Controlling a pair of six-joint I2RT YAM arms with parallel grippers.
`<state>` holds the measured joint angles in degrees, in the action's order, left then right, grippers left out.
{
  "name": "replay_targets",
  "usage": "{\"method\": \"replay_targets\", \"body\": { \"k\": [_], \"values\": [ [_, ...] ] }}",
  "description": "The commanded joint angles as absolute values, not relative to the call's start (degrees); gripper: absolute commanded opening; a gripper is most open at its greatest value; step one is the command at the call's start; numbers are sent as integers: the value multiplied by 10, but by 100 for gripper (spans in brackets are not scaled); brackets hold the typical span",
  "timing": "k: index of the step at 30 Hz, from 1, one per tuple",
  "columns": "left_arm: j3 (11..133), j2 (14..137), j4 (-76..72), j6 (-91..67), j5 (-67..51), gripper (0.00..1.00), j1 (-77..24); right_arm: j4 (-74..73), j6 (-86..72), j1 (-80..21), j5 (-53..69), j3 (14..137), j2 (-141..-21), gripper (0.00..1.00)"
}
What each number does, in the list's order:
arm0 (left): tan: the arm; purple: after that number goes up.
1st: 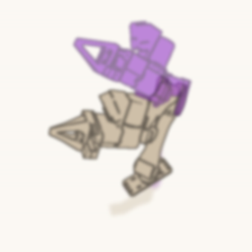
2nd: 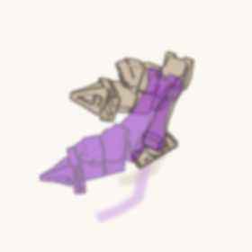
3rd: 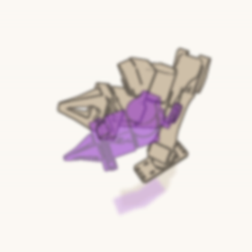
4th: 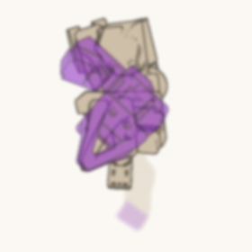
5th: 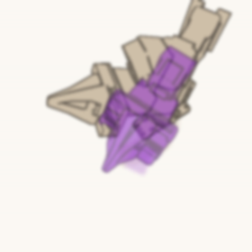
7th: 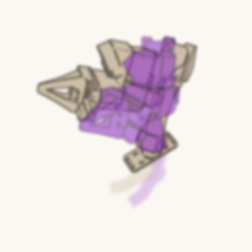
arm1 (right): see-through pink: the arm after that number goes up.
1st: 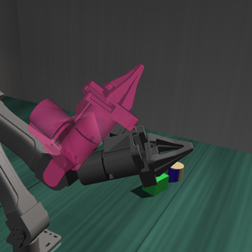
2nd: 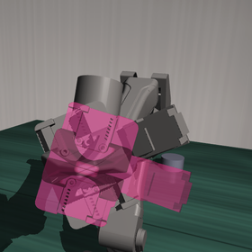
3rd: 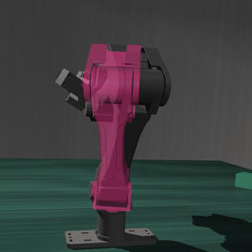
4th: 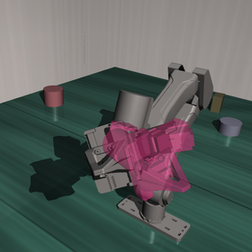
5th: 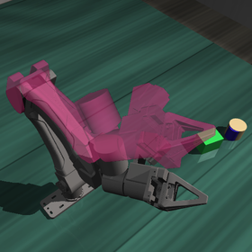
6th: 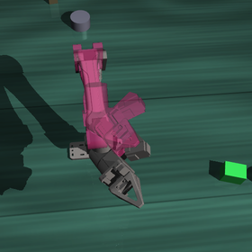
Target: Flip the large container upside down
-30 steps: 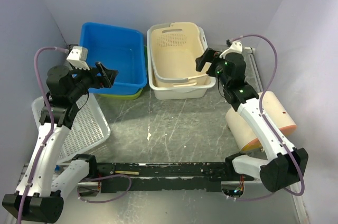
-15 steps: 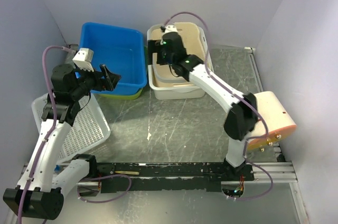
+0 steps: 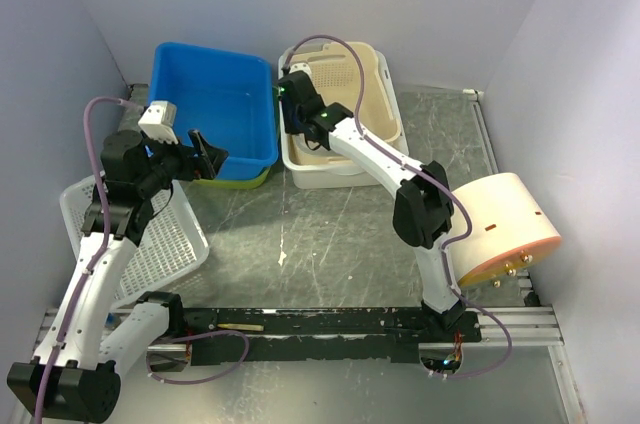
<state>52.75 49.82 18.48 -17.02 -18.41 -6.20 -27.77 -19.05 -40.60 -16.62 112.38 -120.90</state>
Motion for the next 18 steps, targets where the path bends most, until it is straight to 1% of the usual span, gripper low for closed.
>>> {"method": "replay_targets", "body": {
  "k": [1,2,3,14,18],
  "values": [
    [516,490,172,-183,-176,99,-61,-257,-185,-407,-186,1119,-1205,12],
    [514,490,170,-187,-176,99,-61,-250,-186,-408,-189,1111,-1199,5],
    [513,489,168,-189,-176,99,-61,-245,-186,-408,-189,1105,-1191,0],
    [532,498,171,-188,-176,99,-62,-250,-184,-409,-171,1135,-1106,0],
    [538,498,175,-184,-172,99,-61,-245,-191,-409,-172,1110,-1080,0]
  ]
}}
